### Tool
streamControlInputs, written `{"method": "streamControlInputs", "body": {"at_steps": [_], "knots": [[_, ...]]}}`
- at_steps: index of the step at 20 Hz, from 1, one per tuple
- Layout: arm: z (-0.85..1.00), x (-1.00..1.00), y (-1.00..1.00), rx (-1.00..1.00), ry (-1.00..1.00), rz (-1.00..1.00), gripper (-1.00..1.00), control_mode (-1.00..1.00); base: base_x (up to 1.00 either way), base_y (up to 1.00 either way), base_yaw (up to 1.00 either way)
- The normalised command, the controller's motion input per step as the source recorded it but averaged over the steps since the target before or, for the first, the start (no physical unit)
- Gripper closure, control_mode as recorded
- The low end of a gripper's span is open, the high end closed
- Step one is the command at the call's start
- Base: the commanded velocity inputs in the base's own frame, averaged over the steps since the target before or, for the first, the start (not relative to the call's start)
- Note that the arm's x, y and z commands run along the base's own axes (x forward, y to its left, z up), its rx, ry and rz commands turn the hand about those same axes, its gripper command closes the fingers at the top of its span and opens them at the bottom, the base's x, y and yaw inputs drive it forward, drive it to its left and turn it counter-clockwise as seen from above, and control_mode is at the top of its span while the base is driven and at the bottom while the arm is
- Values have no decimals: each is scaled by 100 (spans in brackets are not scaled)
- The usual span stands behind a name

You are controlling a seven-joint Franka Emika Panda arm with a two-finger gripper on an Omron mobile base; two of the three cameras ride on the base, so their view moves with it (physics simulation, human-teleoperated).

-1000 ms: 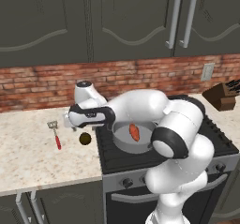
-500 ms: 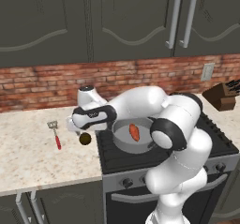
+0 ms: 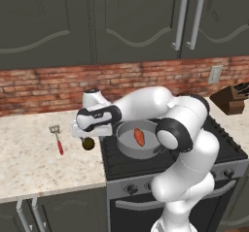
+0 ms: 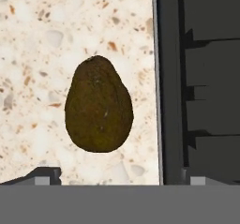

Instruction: Put the avocado and sweet potato in the pot. Retrieve the spatula and lightly stir the vegetables in the pot.

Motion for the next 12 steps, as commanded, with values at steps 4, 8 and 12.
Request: {"method": "streamControlInputs", "body": {"at_steps": [4,8,12], "knots": [[-10,19,0,0,4,0,-100,-100,0,0,0],[0,13,0,0,7,0,-100,-100,0,0,0],[0,1,0,0,9,0,-100,-100,0,0,0]]}}
